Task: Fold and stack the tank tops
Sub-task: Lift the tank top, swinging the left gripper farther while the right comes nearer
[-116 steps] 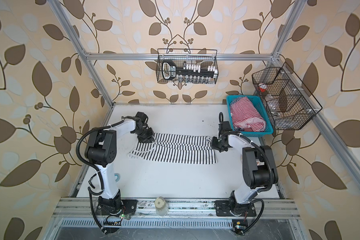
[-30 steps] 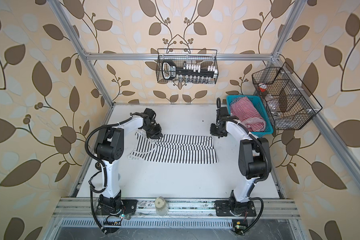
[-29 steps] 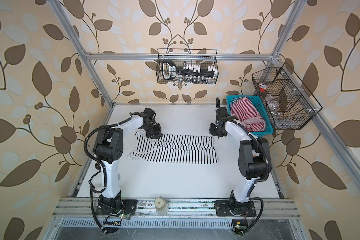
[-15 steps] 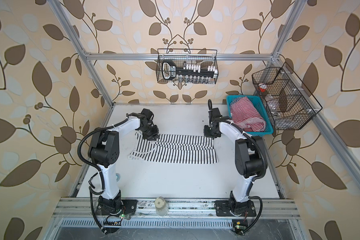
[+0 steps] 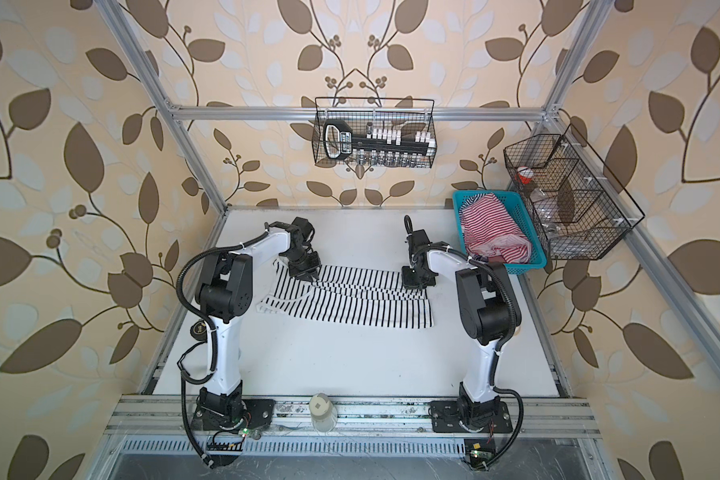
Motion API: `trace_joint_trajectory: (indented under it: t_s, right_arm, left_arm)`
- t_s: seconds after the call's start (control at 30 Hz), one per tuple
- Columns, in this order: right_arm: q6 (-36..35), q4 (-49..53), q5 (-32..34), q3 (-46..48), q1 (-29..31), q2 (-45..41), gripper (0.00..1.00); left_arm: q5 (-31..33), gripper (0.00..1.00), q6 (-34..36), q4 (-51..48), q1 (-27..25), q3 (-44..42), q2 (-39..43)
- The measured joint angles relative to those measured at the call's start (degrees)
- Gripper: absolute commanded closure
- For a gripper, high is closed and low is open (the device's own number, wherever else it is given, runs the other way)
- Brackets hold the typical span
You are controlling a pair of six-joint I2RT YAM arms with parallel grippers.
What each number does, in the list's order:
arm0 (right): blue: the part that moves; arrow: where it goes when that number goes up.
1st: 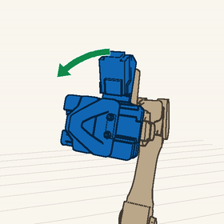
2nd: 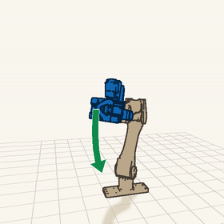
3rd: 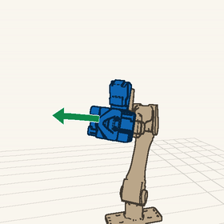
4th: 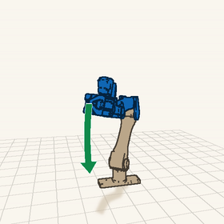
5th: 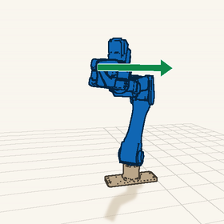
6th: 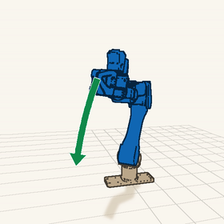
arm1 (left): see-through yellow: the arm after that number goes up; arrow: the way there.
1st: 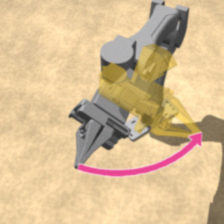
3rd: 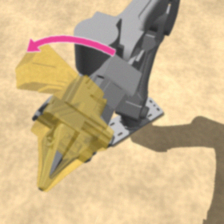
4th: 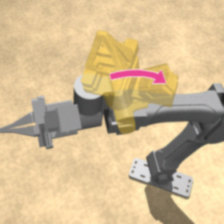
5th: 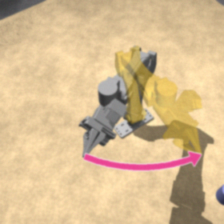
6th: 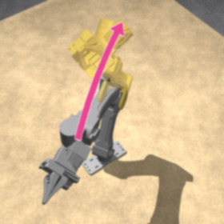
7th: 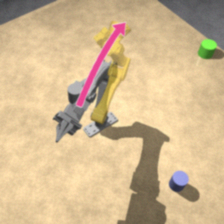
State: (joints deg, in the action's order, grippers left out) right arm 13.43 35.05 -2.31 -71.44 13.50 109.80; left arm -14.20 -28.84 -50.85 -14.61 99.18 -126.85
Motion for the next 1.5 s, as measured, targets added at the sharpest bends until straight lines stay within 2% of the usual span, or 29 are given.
trace_joint_trajectory:
  t_s: [0.23,0.37,0.47,0.67,0.9,1.2,1.5]
  right_arm:
    - [1.18,-2.05,-1.60,9.42,0.00,-6.93,0.86]
    - [2.32,-2.19,-4.35,14.69,0.07,-11.21,0.85]
    - [3.32,-2.32,-7.08,17.92,0.37,-13.77,0.85]
    - [6.45,-3.28,-11.93,22.51,2.86,-17.09,0.85]
    - [12.92,-7.32,-17.42,24.81,10.82,-17.31,0.84]
    - [20.90,-14.19,-21.46,24.02,20.09,-14.16,0.82]
    - [25.35,-17.99,-21.64,22.91,24.28,-12.41,0.80]
  left_arm:
    - [-2.99,0.82,0.63,-2.08,-0.04,18.05,-10.86]
    - [-7.10,0.81,0.61,-1.55,-0.11,29.09,-17.57]
    - [-11.43,0.82,0.33,-0.02,-0.11,33.99,-21.00]
    - [-20.76,0.82,-2.99,8.85,-0.13,36.94,-25.09]
    - [-27.50,0.80,-8.87,20.74,-1.27,41.51,-30.69]
    - [-28.92,0.80,-13.79,30.21,-2.86,45.97,-35.41]
    - [-28.83,0.73,-16.48,32.57,-3.04,46.18,-35.76]
